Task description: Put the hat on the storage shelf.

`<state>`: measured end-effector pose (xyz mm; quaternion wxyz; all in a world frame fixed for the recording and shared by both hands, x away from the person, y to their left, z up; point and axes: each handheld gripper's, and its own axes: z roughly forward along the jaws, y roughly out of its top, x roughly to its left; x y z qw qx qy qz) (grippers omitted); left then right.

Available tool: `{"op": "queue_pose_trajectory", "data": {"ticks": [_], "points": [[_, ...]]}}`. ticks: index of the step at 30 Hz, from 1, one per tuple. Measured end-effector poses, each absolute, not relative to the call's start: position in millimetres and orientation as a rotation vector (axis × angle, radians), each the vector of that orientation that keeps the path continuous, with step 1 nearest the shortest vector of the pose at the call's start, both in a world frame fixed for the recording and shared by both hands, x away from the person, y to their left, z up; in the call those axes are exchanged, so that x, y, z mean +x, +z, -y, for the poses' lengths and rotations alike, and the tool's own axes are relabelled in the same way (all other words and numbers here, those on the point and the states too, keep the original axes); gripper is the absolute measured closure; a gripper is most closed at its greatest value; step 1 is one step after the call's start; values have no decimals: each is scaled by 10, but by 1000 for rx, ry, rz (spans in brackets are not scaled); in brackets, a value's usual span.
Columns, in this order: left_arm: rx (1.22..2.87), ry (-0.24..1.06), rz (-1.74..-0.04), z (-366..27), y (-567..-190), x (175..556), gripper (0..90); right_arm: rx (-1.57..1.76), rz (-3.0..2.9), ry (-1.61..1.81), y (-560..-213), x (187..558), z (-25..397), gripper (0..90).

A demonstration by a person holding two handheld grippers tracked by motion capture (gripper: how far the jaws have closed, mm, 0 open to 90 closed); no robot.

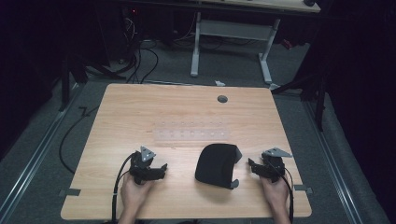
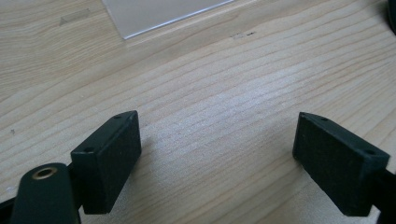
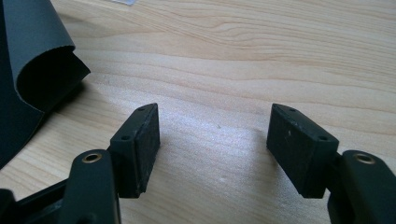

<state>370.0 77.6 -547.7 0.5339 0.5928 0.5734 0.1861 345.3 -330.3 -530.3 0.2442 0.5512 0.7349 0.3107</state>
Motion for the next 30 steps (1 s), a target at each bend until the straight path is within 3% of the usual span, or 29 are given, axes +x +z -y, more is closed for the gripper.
{"op": "queue_pose_trajectory", "data": {"ticks": [30], "points": [[1408, 446, -1373, -776, -5474, 3704, 165, 1498, -2015, 842, -5303, 3420, 3294, 326]]}}
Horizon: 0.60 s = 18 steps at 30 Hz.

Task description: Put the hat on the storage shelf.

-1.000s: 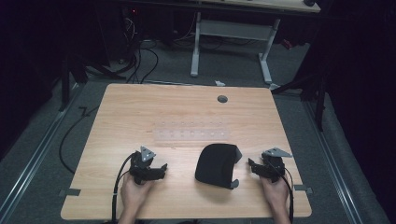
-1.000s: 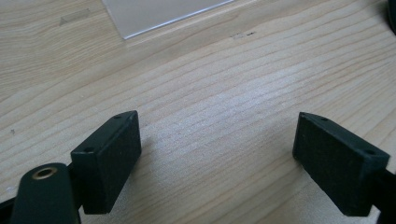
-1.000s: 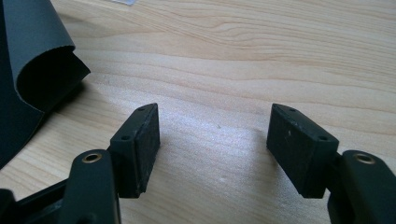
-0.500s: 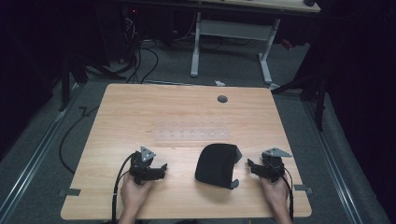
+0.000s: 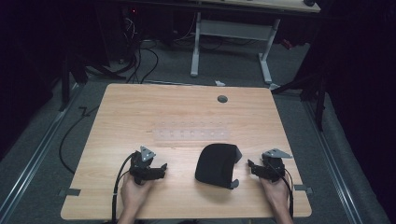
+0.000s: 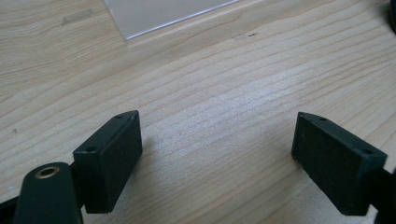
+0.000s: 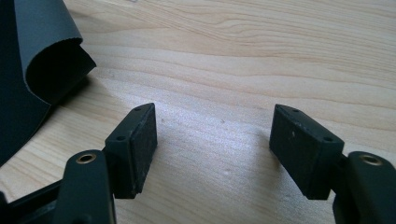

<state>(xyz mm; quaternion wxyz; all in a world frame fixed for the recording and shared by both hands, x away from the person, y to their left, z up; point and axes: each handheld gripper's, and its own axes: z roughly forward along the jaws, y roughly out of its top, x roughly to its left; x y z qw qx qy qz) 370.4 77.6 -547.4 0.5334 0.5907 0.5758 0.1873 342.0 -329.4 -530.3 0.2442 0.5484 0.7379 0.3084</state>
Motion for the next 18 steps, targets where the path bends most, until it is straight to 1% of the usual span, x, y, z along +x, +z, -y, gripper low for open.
{"op": "queue_pose_trajectory", "data": {"ticks": [1, 2, 3, 10, 14, 18], "points": [[1408, 447, -1373, -776, -5474, 3704, 165, 1506, -2004, 845, -5303, 3420, 3299, 357], [1408, 447, -1373, -776, -5474, 3704, 165, 1506, -2004, 845, -5303, 3420, 3299, 357], [1407, 450, -1372, -775, -5476, 3703, 165, 1512, -1993, 844, -5302, 3417, 3307, 379], [1404, 453, -1375, -773, -5476, 3700, 167, 1532, -1930, 997, -5242, 3319, 3366, 421], [1403, 453, -1375, -773, -5476, 3700, 167, 1500, -1905, 1106, -5169, 3223, 3375, 421], [1395, 459, -1382, -770, -5475, 3691, 168, 1493, -1909, 1224, -5118, 3150, 3381, 388]]}}
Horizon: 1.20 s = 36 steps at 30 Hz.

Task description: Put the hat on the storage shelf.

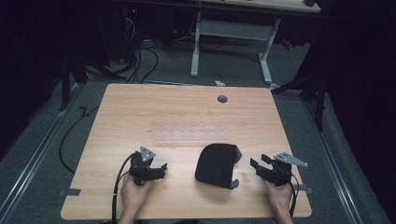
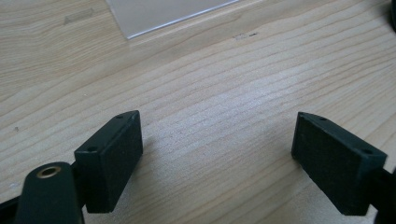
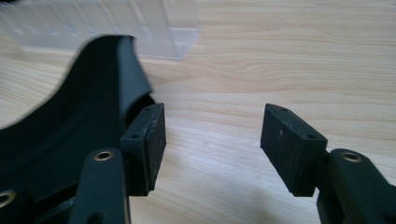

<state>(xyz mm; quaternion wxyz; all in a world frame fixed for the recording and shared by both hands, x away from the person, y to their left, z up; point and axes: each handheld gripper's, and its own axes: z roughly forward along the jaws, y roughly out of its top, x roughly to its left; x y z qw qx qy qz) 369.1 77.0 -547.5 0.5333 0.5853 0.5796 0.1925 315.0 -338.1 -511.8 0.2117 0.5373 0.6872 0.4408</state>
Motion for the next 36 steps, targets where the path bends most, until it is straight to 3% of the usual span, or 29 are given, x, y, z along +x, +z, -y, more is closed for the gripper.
{"op": "queue_pose_trajectory", "data": {"ticks": [9, 36], "points": [[1394, 461, -1384, -768, -5475, 3690, 169, 1408, -1957, 1353, -5039, 3088, 3214, 347], [1384, 466, -1392, -767, -5475, 3694, 171, 1435, -2155, 1348, -5114, 3681, 2822, 363]]}}
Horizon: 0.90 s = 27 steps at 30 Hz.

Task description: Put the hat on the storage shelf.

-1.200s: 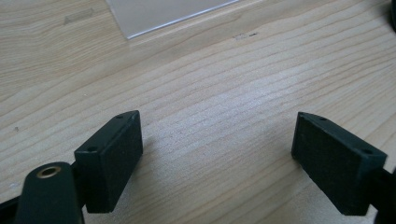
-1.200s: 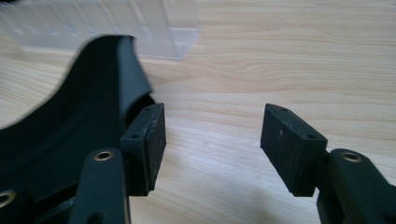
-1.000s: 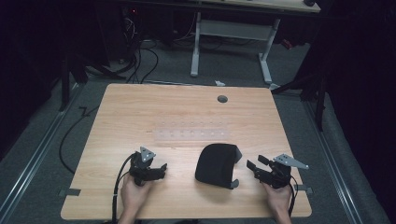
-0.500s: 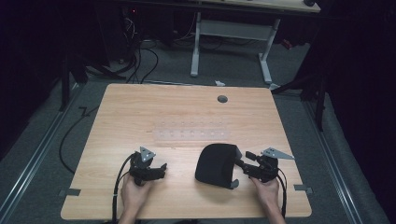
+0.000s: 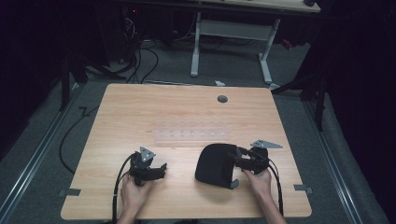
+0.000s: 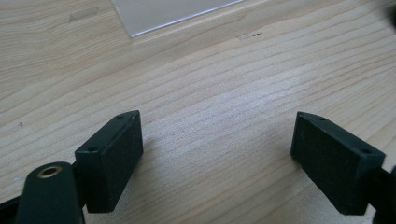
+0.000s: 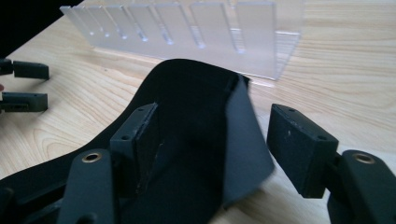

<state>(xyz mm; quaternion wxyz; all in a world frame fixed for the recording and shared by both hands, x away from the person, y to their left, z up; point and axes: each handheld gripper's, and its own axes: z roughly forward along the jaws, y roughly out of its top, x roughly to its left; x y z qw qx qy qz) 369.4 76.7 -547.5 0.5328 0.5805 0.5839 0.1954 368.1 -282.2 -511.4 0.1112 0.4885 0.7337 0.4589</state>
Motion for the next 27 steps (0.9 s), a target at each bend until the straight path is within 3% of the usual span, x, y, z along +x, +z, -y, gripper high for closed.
{"op": "queue_pose_trajectory", "data": {"ticks": [16, 27], "points": [[1390, 466, -1389, -766, -5475, 3695, 171, 1483, -2207, 1390, -5245, 3790, 2814, 487], [1395, 460, -1369, -763, -5470, 3680, 216, 1349, -2279, 1395, -5210, 3698, 2782, 764]]}}
